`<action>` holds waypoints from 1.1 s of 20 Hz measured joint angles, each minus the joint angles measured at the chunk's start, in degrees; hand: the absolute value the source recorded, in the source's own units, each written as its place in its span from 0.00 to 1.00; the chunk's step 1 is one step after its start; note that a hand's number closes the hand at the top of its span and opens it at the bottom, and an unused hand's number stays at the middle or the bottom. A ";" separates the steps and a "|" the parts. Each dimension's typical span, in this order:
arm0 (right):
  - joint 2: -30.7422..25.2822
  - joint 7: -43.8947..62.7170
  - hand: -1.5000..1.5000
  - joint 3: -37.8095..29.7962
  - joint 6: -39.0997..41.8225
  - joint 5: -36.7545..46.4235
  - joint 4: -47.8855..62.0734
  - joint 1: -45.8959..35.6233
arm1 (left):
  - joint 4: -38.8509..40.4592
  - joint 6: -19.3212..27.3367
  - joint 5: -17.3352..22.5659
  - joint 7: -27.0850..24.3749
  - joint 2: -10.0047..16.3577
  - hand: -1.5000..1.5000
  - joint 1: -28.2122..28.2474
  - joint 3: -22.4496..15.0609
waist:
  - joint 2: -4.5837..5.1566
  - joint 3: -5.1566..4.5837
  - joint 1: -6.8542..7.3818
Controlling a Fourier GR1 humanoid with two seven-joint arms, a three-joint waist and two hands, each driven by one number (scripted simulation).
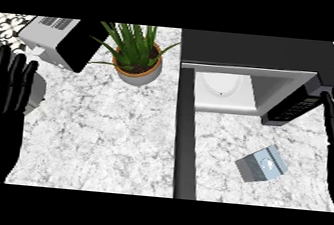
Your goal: Pick up the milk, place it into the microwave and close the microwave
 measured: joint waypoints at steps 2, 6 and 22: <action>0.52 -0.67 0.00 0.24 0.30 0.06 -1.53 2.78 | -0.98 -0.61 -0.16 0.61 0.27 0.00 0.48 -0.49 | -0.03 -0.31 0.15; 1.79 0.46 0.00 2.16 -0.34 2.08 -7.88 7.82 | 0.19 -1.66 -2.43 -0.53 0.00 0.00 0.49 -3.40 | -0.08 -0.62 0.17; 4.89 -12.28 0.00 9.39 6.28 0.69 -12.56 37.94 | 4.27 9.33 -5.30 -7.08 -4.01 0.00 15.37 -26.00 | -0.25 -0.77 -0.01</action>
